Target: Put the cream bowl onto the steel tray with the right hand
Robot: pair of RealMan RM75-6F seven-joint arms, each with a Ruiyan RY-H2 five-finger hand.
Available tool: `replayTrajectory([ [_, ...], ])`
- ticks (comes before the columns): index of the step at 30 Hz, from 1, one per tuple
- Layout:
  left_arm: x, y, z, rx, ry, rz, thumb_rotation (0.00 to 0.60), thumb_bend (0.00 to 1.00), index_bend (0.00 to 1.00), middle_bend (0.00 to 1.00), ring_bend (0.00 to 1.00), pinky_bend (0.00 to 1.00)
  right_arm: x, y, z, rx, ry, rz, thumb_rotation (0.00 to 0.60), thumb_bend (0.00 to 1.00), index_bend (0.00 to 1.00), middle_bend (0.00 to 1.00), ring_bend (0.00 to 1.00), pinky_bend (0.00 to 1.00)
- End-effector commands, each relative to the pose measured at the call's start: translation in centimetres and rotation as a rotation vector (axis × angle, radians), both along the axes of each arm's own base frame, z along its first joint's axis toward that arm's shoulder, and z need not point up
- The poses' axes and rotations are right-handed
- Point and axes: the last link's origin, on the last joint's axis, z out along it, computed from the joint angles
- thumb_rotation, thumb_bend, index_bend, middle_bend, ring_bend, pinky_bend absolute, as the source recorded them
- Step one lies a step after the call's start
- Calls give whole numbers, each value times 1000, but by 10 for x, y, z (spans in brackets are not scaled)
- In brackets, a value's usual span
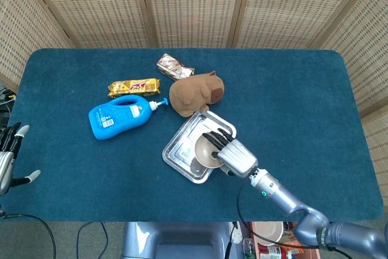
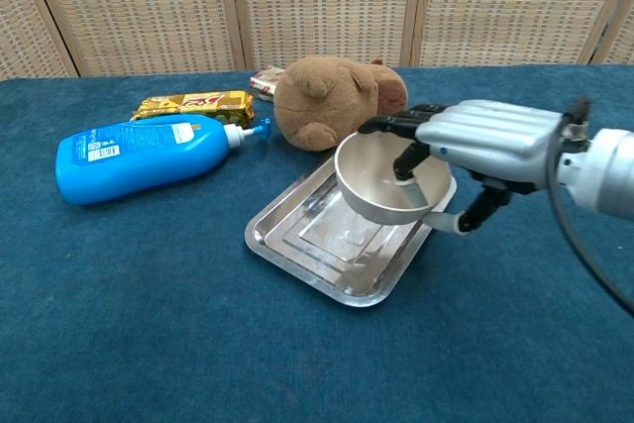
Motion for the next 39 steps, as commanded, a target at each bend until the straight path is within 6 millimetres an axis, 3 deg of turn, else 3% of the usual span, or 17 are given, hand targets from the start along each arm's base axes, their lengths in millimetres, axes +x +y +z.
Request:
replayTrajectory([
  [1,-3,3,2,-1,2,9,600,0,0,0,0,0,31,-17,-25,6,47,21,600,434,663,0,0,0],
  [12,-5,7,1,-13,-3,20,600,0,0,0,0,0,38,-30,-51,-33,125,-14,600,434,649,0,0,0],
  [14,-6,7,1,-12,-7,22,600,0,0,0,0,0,33,-35,-50,-57,158,-27,600,430,524,0,0,0],
  [16,-6,7,2,-13,-7,23,600,0,0,0,0,0,33,-35,-49,-67,162,-44,600,424,306,0,0,0],
  [18,-5,7,1,-14,-7,22,600,0,0,0,0,0,33,-35,-45,-74,164,-62,600,421,192,0,0,0],
  [23,-5,7,1,-14,-5,19,600,0,0,0,0,0,31,-32,-33,-86,163,-73,600,420,102,0,0,0],
  [30,-3,4,1,-13,-7,11,600,0,0,0,0,0,18,-21,4,-140,142,-75,600,397,75,0,0,0],
  [32,-2,3,2,-13,-10,6,600,0,0,0,0,0,10,-16,20,-162,128,-88,600,324,67,0,0,0],
  [35,-1,0,2,-14,-14,-2,600,0,0,0,0,0,-10,-6,46,-201,101,-121,600,67,46,0,0,0],
  [36,1,-4,3,-14,-14,-14,600,0,0,0,0,0,-40,6,72,-261,69,-201,600,12,37,0,0,0],
  [39,1,-9,4,5,6,-28,600,0,0,0,0,0,-78,36,96,-275,-9,-258,600,0,13,0,0,0],
])
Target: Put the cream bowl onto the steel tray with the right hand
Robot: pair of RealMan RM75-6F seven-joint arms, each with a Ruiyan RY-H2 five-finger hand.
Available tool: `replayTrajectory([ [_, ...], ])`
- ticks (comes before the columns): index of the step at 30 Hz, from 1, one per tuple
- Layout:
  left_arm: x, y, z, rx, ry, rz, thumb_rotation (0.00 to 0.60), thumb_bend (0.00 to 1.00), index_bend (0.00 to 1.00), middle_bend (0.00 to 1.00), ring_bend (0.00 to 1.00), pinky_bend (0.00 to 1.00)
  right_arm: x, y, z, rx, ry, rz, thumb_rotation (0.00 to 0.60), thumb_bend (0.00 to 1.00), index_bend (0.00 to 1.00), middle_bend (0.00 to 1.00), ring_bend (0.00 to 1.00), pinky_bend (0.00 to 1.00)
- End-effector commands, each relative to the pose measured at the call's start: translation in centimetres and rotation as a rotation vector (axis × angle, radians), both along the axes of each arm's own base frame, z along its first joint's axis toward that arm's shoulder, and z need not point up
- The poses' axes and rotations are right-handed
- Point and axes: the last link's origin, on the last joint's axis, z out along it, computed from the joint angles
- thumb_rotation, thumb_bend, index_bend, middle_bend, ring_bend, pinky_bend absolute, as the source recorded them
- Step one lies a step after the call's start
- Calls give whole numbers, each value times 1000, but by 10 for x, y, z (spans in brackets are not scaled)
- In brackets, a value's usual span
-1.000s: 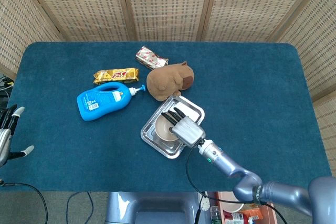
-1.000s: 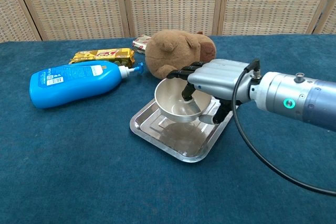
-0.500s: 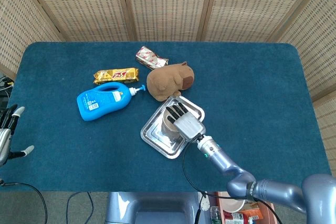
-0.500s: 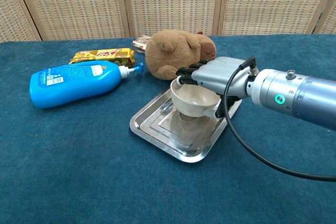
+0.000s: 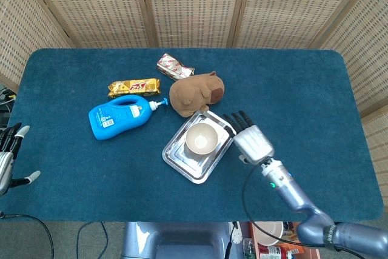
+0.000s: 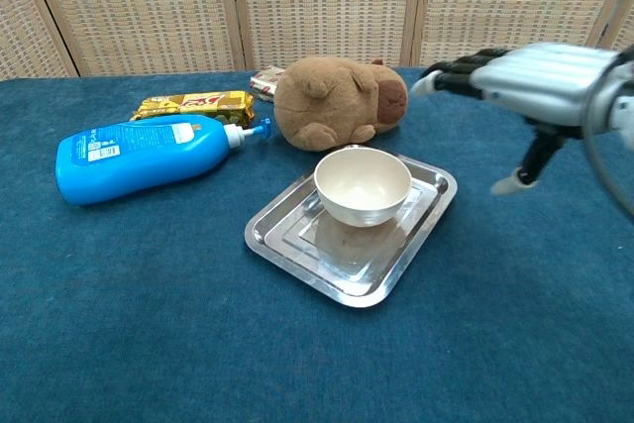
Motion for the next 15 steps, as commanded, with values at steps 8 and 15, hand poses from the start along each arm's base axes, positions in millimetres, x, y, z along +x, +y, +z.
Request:
replayTrajectory([
  [8,1,-12,-3,29,27,-38,600,0,0,0,0,0,-109,92,61,-138,-229,-169,600,0,0,0,0,0],
  [15,3,-20,-7,19,31,-52,600,0,0,0,0,0,-129,123,78,-231,-267,-219,600,0,0,0,0,0],
])
